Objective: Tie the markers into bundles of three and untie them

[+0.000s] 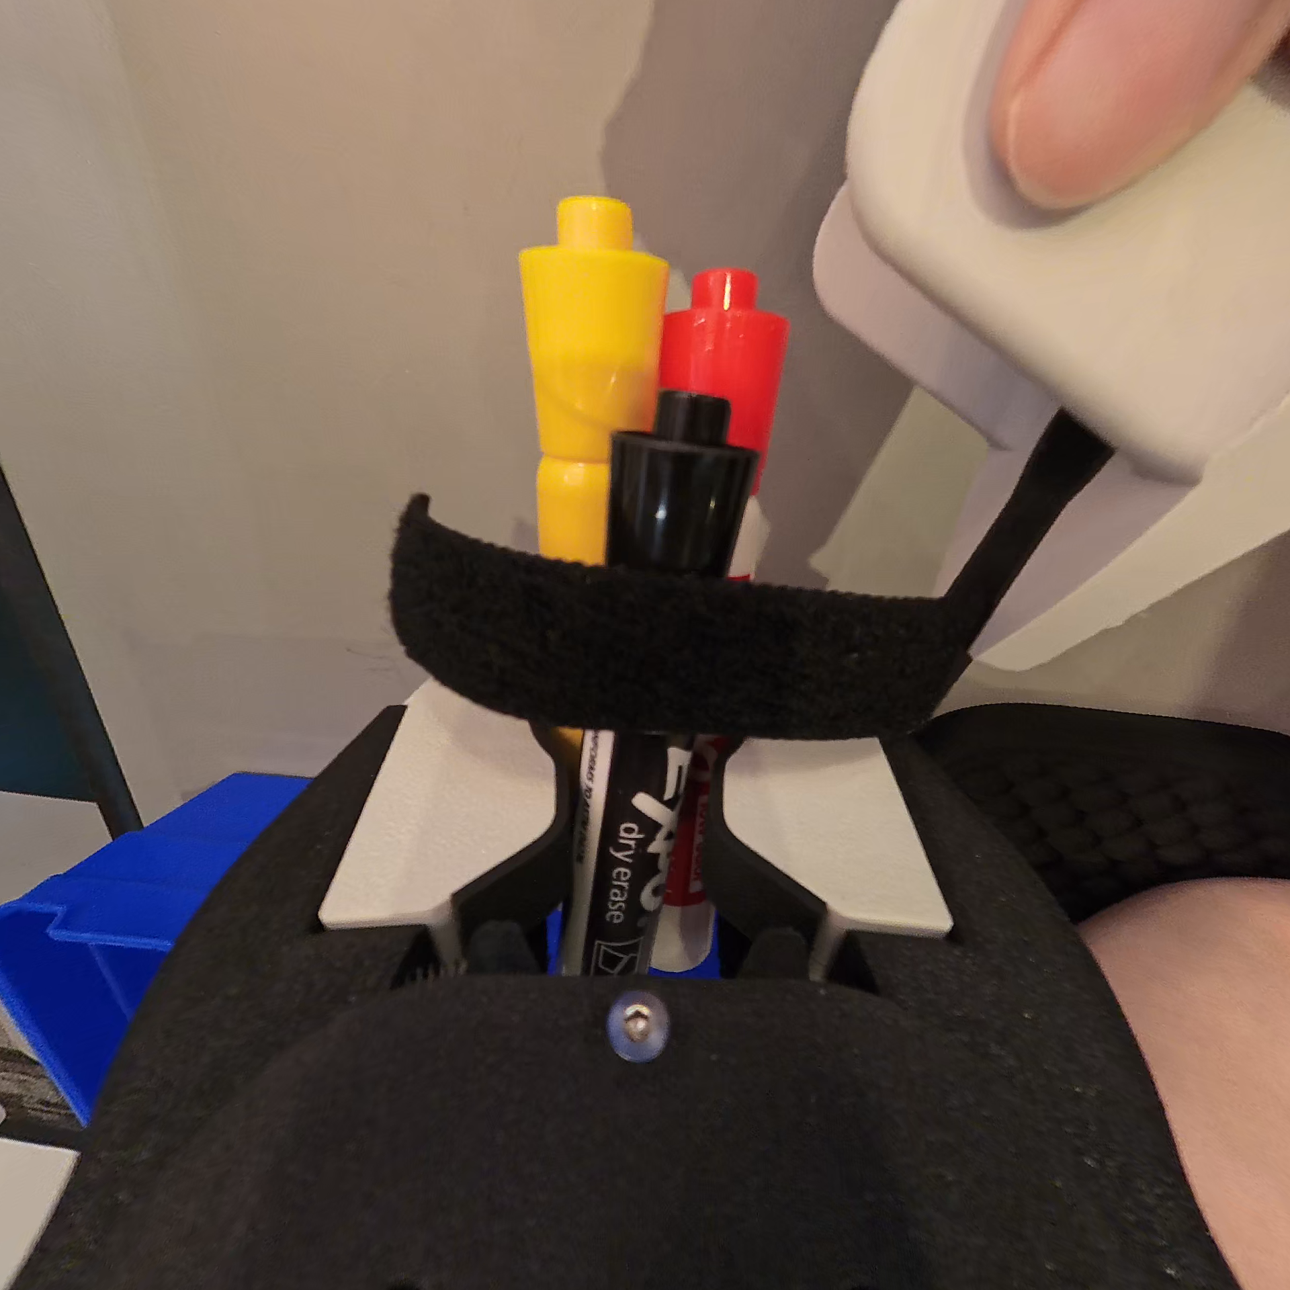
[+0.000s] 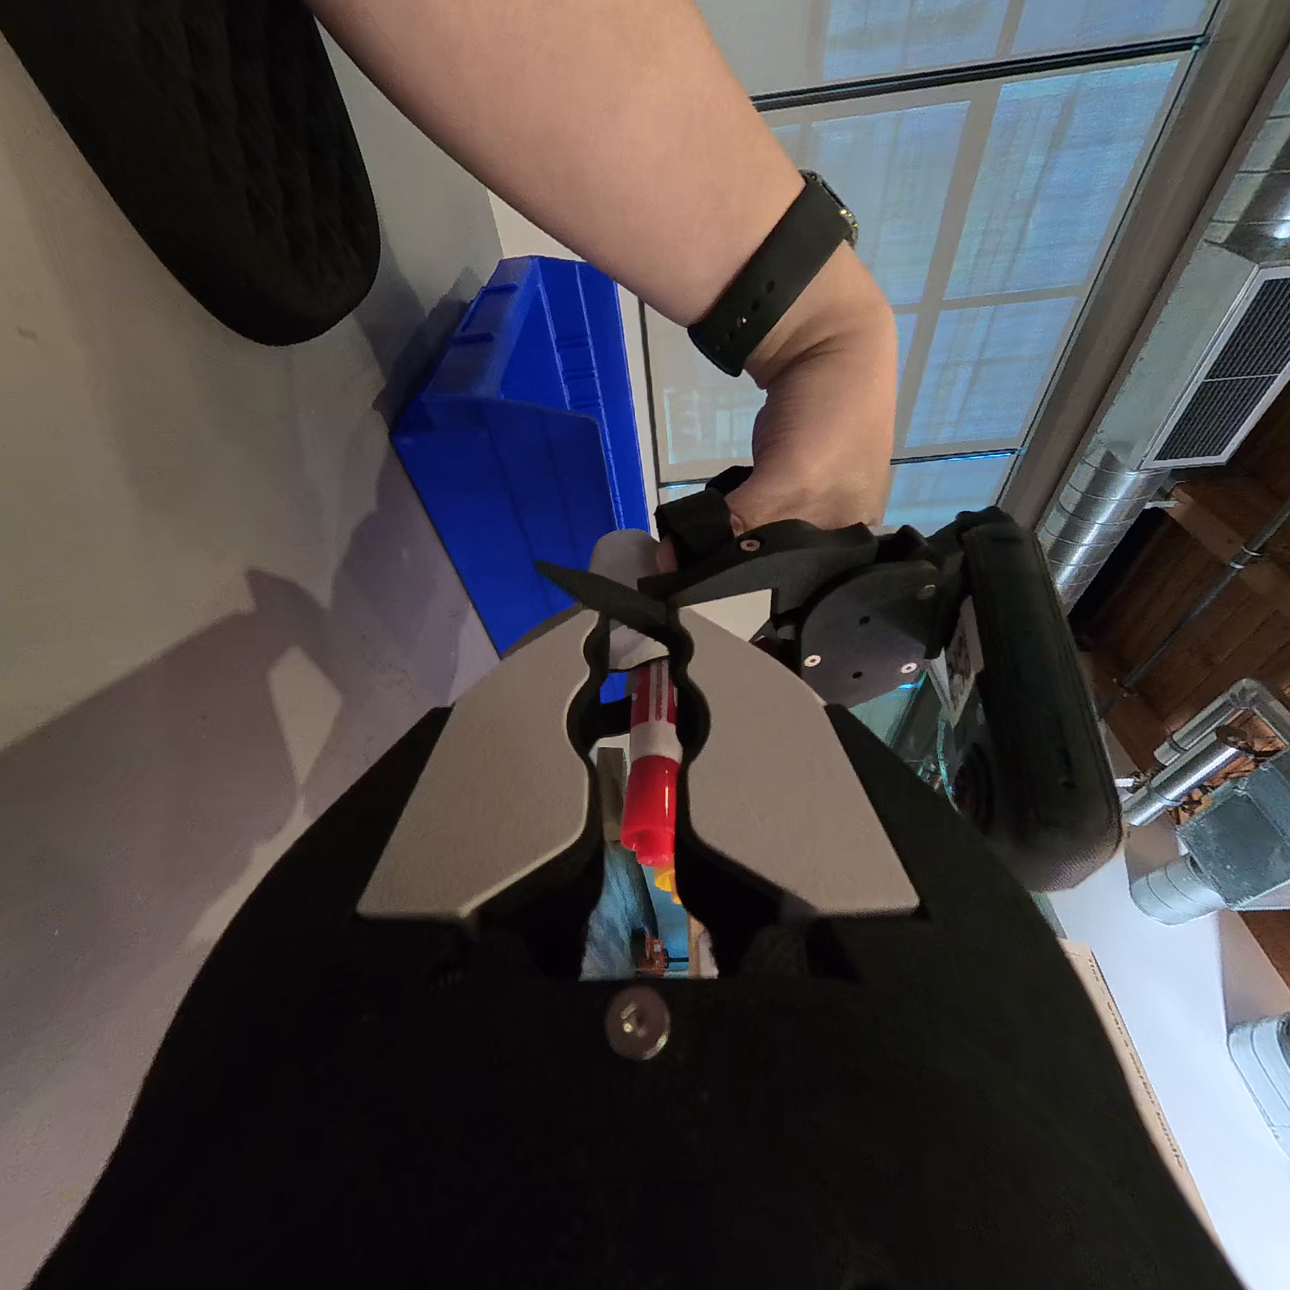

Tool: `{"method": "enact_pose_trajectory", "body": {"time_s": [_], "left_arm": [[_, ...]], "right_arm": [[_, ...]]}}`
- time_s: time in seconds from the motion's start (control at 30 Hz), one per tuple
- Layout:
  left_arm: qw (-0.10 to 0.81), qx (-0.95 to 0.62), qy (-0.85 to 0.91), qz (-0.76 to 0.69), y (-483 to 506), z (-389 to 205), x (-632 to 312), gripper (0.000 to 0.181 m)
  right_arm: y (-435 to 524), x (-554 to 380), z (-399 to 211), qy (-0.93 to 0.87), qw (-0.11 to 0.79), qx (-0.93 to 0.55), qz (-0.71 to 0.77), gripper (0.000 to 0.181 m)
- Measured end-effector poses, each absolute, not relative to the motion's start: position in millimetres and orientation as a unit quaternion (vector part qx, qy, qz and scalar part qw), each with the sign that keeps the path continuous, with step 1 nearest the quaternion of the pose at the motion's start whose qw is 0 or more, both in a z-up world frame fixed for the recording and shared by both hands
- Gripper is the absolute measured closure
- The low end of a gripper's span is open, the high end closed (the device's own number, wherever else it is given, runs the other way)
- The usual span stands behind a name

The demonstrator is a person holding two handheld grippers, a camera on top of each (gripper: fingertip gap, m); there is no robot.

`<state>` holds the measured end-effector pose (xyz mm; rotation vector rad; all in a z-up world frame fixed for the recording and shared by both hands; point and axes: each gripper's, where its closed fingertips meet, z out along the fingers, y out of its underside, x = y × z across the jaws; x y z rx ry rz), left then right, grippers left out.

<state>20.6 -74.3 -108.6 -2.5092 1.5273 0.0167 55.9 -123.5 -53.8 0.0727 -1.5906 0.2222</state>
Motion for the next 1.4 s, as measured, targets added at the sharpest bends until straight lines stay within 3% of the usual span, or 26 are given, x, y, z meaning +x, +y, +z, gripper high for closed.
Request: {"method": "enact_pose_trajectory", "body": {"time_s": [0.03,1.4], "left_arm": [[0.102,-0.85,0.517,0.004,-74.6,-108.3,20.5,0.139],[0.069,-0.86,0.503,-0.042,-88.0,-115.7,20.6,0.139]], "right_arm": [[-123.7,56.0,-53.5,-0.713,0.693,0.032,0.102,0.164],[-107.5,54.5,-59.9,-0.74,0.659,-0.023,0.133,0.142]]}}
